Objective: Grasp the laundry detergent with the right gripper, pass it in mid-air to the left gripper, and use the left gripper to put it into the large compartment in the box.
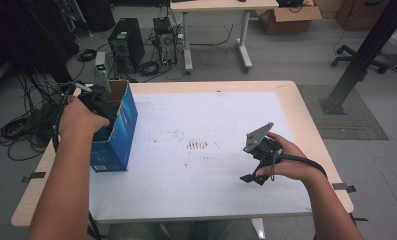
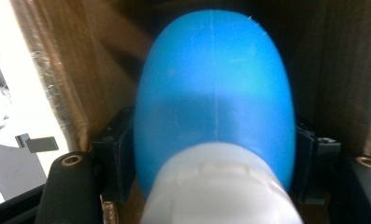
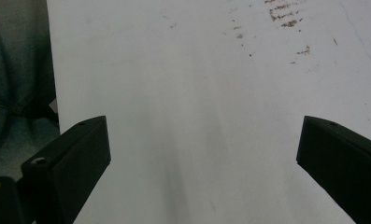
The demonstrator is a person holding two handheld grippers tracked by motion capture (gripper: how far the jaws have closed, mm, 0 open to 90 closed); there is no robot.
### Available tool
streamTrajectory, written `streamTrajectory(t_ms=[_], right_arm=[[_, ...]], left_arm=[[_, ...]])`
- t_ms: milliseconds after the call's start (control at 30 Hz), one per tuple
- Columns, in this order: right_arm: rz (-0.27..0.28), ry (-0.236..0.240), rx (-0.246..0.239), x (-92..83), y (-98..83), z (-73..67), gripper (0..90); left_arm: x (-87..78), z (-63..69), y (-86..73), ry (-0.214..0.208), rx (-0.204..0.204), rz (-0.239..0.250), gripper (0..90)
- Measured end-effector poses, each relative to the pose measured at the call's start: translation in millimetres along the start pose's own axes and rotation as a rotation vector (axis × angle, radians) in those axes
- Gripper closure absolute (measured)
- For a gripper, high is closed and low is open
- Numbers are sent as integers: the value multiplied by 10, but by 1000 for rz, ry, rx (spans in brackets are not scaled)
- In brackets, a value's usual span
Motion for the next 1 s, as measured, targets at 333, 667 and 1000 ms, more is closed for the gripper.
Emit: streamTrajectory(t_ms=[333, 667, 1000], right_arm=[[8, 0, -7, -10, 24, -5, 30], [12, -5, -5, -24, 33, -5, 29], [17, -10, -25, -82, 113, -10, 30]], left_arm=[[-143, -4, -21, 15, -1, 11, 259], [-330, -40, -69, 24, -8, 33, 205], [-499, 16, -132, 11, 17, 48, 99]])
Point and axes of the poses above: each handheld gripper's, and its own axes: x roughly forward along the jaws, y roughly out of its top, z roughly to its right, the point moved 7 cm from there along x, roughly forward along the jaws, and after that the axes turned 1 degree about x, right-handed, at the moved point
